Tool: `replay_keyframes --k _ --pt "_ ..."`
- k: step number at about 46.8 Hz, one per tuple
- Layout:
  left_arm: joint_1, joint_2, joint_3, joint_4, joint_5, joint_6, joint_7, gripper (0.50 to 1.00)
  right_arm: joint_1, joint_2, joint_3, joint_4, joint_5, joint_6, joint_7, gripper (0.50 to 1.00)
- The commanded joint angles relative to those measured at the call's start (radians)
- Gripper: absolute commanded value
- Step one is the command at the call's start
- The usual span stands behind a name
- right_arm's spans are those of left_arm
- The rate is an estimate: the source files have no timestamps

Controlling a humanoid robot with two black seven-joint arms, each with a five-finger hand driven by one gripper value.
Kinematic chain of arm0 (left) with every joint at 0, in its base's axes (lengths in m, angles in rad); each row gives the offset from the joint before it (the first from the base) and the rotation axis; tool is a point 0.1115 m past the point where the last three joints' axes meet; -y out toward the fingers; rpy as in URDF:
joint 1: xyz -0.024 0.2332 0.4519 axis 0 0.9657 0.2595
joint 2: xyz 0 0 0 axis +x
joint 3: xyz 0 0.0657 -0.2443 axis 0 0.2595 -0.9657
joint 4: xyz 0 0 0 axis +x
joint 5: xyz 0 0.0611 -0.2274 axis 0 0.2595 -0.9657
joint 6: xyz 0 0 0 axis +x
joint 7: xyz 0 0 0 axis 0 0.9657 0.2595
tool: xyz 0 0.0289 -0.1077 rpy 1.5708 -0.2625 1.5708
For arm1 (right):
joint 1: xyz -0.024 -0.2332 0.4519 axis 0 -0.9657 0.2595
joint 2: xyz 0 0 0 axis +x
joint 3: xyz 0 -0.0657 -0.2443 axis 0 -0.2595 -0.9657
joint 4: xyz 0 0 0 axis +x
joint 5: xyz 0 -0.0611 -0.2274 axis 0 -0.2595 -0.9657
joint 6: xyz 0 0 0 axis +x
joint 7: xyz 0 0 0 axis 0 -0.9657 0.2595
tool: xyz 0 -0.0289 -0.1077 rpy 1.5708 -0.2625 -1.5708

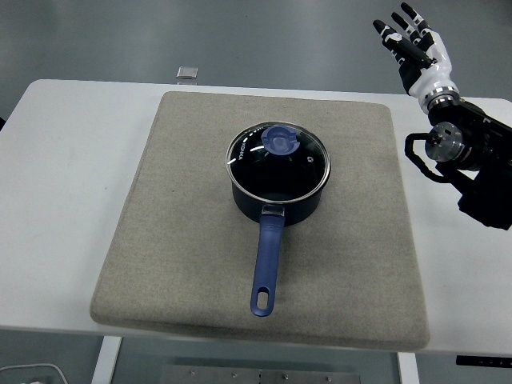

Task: Lift the pot lid and place it to the right of the pot.

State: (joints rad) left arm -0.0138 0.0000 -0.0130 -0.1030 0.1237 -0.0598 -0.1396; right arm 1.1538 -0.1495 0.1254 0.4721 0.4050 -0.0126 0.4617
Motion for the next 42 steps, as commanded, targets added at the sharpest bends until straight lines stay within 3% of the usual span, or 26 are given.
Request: replay_keyframes --k 1,42 --pt "0.0 0.0 -0.001 0.002 -0.001 0.002 0.0 1.0 0.0 -0.001 -0.001 0.0 0.002 0.0 0.0 0.905" --pt "0.002 0.0 0.001 0.003 0.001 0.006 0.0 1.0 -0.006 -0.008 -0.001 -0.004 0.002 0.003 0.002 0.905"
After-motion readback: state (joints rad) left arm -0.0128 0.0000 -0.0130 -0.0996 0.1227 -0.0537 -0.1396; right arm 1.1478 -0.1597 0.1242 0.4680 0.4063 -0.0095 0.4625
